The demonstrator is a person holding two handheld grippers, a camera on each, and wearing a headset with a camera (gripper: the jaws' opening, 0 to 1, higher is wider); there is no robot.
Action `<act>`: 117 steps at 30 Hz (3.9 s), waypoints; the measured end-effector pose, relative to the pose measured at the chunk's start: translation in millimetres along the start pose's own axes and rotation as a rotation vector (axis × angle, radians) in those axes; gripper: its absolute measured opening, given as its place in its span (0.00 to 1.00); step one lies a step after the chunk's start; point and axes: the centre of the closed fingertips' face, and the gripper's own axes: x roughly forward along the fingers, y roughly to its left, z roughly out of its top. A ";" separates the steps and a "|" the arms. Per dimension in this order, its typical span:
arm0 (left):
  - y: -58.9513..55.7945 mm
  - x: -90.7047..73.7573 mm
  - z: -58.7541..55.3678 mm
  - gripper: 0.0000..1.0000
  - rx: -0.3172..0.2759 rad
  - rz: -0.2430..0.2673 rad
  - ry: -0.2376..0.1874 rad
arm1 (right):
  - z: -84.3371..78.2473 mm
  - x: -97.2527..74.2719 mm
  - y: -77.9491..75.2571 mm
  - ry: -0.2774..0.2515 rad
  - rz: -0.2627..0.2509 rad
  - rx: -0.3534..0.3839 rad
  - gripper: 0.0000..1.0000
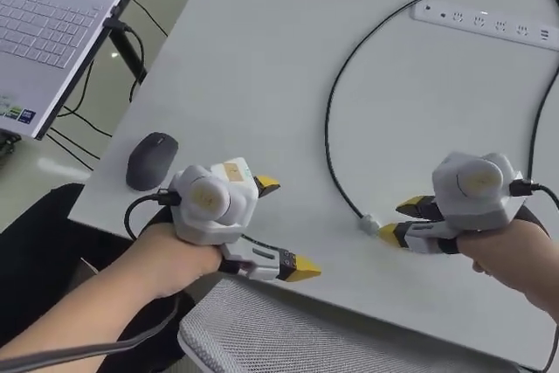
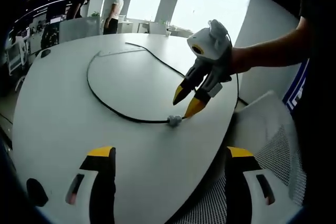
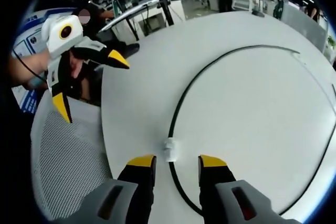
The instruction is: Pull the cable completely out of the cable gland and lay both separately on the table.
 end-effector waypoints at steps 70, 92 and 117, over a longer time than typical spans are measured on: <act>-50.0 14.6 49.0 0.78 0.101 -0.064 -0.018 | -7.9 -52.0 30.1 0.065 0.034 -0.151 0.07; -102.9 34.7 84.9 0.77 0.166 -0.070 -0.039 | -13.4 -106.4 42.0 0.022 0.088 -0.236 0.06; -137.8 80.8 114.2 0.58 0.238 -0.255 -0.038 | -22.3 -147.5 43.4 0.047 0.164 -0.497 0.06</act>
